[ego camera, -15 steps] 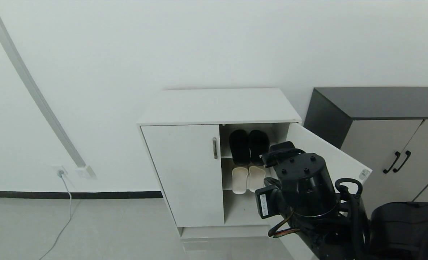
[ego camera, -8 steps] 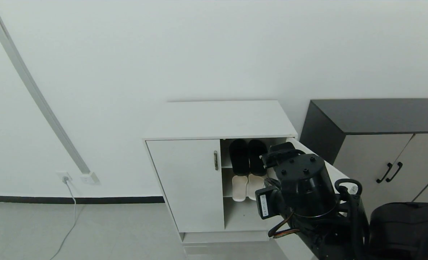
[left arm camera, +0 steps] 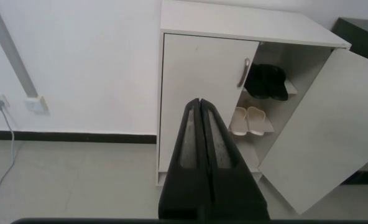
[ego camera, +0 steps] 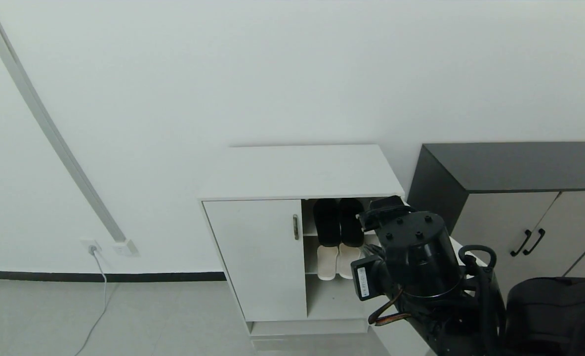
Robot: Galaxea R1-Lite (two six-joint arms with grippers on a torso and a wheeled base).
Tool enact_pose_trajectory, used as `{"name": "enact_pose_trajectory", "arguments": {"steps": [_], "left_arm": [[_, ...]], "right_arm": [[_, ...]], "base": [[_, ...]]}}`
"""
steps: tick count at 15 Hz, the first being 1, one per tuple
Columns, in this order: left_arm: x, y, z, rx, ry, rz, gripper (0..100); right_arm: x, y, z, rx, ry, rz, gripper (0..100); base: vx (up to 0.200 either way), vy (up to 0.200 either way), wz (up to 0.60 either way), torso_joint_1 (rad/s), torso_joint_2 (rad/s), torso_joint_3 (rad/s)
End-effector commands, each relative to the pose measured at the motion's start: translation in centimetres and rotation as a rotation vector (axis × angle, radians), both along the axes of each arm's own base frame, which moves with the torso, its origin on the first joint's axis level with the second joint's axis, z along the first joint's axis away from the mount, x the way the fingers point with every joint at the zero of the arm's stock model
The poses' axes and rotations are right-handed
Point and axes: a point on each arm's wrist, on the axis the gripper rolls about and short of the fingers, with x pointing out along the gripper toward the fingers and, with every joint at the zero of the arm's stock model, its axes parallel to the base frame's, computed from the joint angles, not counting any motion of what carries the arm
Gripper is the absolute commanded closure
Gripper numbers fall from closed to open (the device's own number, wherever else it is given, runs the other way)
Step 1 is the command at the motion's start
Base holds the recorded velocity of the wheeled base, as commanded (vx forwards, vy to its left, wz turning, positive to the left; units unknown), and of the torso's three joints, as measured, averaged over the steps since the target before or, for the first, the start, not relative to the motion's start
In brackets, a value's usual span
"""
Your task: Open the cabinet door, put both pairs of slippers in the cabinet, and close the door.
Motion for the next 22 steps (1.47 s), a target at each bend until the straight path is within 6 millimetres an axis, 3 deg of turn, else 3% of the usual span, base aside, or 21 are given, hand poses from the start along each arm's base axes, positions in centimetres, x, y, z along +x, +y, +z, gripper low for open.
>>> {"name": "enact_pose_trajectory", "arguments": {"steps": [1, 3, 10, 17, 22], "left_arm": [[0.01, 0.00, -0.01, 0.000, 0.001, 0.000, 100], [0.01, 0.00, -0.01, 0.000, 0.001, 0.001, 100], [0.01, 0.00, -0.01, 0.000, 0.001, 0.001, 100], [0.01, 0.00, 0.01, 0.000, 0.000, 0.001, 100], [0.01, 0.00, 0.01, 0.000, 0.000, 0.001, 100]], "right_arm": [[0.00, 0.03, -0.07, 0.000, 0.002, 0.000, 100], [-0.03, -0.01, -0.15, -0.002, 0.004, 0.002, 100], [0.00, -0.05, -0.18, -0.006, 0.004, 0.001, 100], [0.25, -0.21, -0.11, -0.004, -0.008, -0.004, 100], [0.42, -0.31, -0.02, 0.004, -0.021, -0.008, 100]], "base": [[0.000, 0.000, 0.00, 0.000, 0.00, 0.000], [0.000, 0.000, 0.00, 0.000, 0.00, 0.000], [0.000, 0.000, -0.60, 0.004, 0.00, 0.002], [0.000, 0.000, 0.00, 0.000, 0.00, 0.000], [-0.120, 0.000, 0.00, 0.004, 0.00, 0.001]]}}
